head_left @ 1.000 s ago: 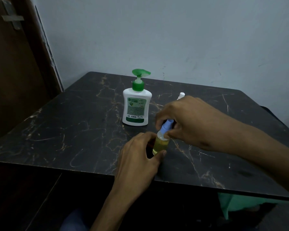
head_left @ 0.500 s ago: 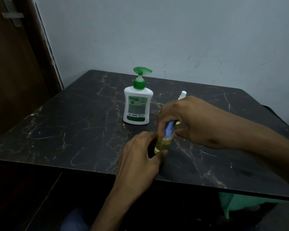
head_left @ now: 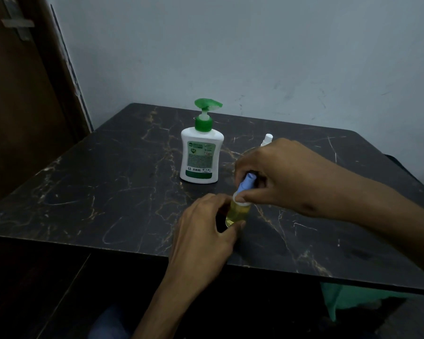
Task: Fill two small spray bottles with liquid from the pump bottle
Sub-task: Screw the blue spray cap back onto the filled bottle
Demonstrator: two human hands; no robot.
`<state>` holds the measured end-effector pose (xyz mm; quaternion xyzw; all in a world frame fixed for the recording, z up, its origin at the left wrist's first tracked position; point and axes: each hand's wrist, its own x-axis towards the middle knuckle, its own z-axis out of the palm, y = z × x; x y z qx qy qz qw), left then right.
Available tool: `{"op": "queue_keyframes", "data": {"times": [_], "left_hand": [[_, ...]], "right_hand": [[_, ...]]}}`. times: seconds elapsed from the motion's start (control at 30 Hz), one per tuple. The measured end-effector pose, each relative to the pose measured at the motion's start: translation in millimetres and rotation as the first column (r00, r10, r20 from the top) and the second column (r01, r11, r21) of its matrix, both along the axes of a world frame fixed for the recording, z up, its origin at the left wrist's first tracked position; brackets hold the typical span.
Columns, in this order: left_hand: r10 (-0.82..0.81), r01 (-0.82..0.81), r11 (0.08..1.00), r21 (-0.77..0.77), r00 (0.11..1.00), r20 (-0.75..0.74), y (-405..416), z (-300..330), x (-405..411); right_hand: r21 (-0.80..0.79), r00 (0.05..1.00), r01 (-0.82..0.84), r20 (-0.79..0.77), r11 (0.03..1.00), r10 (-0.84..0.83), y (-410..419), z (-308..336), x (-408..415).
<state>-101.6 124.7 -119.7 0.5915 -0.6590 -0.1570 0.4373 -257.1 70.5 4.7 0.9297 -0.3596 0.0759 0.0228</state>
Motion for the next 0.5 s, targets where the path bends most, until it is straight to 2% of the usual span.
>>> {"op": "queue_keyframes", "data": {"times": [0.17,0.27,0.4,0.5], "left_hand": [[0.012,-0.012,1.0,-0.01,1.0,0.003,-1,-1,1],[0.003,-0.003,1.0,0.0,1.0,0.006,-1,-1,1],[0.01,-0.009,1.0,0.013,1.0,0.0,-1,-1,1],[0.01,-0.01,1.0,0.014,1.0,-0.003,0,-1,1]], "right_hand": [[-0.041,0.998,0.06,-0.024,0.997,-0.061,-1,-2,7],[-0.035,0.999,0.018,-0.034,0.999,-0.019,-3,0,3],[0.053,0.996,-0.078,-0.044,0.996,0.08,-1,9,-2],[0.042,0.995,-0.07,-0.064,0.997,0.073,-1,9,-1]]}}
